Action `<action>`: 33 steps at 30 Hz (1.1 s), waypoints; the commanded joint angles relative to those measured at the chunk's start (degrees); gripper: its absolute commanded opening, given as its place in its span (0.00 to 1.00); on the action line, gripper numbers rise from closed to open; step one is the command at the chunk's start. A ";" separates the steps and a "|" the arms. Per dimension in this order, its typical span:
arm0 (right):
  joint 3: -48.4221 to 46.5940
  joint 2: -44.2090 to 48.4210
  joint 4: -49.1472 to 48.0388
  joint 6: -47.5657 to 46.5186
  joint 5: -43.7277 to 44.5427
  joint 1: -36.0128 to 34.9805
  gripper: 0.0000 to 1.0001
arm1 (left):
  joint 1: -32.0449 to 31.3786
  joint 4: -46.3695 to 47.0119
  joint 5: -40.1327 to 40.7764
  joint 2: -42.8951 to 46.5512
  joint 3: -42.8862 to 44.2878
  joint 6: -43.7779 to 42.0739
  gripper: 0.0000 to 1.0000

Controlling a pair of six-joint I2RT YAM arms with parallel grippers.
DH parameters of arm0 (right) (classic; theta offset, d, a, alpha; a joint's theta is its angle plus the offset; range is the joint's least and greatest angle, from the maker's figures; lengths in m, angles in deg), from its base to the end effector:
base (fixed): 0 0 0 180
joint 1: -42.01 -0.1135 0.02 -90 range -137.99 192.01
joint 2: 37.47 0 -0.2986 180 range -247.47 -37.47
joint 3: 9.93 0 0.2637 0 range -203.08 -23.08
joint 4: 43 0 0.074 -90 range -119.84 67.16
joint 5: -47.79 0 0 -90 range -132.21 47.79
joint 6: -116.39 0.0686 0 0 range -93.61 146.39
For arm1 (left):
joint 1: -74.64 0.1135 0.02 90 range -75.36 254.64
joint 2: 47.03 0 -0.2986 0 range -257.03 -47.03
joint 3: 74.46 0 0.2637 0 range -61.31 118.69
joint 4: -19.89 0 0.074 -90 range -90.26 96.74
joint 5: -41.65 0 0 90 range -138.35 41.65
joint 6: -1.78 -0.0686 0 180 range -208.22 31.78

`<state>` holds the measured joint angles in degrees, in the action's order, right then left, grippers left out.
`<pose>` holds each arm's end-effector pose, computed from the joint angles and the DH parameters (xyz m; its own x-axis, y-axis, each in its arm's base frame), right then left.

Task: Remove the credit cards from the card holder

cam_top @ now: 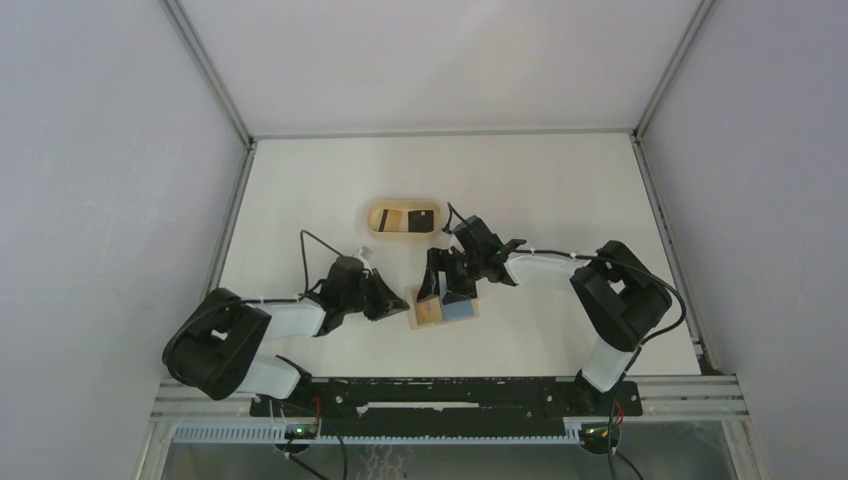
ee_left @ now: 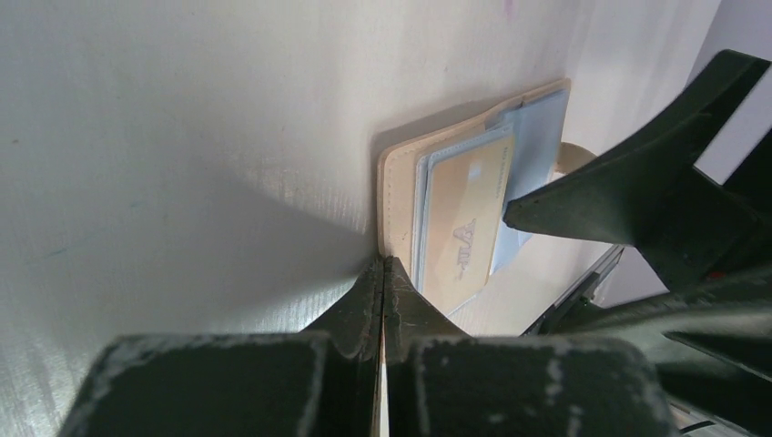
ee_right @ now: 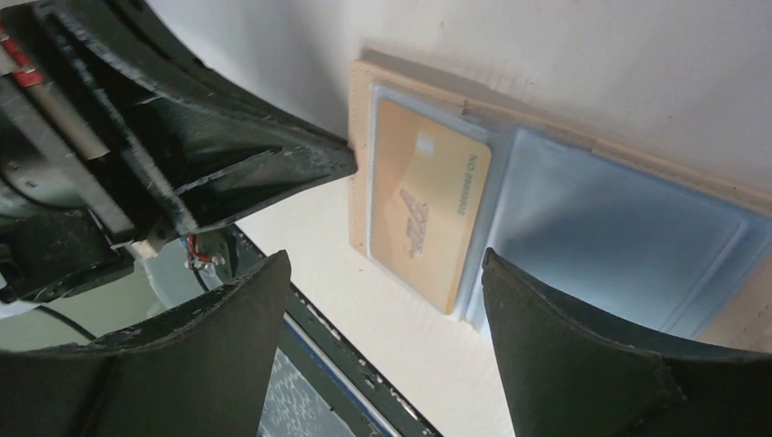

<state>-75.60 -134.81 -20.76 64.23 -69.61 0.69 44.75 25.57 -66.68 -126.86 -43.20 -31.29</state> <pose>0.2511 0.2628 0.1622 -0.9638 -0.1221 -0.2371 -0.2514 0.7125 0.6550 0.2005 -0.1401 0.1150 -0.8858 -0.4084 -0.2204 -0.1273 0.6706 -0.7308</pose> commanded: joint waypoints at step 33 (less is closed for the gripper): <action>-1.01 -6.98 -18.89 7.94 -12.34 -1.39 0.83 | -0.15 -2.08 2.45 -0.86 2.29 -1.64 0.00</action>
<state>-75.20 -139.75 -31.91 70.14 -78.53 0.97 45.30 25.04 -64.87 -127.19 -42.33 -31.71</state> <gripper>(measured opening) 0.839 0.004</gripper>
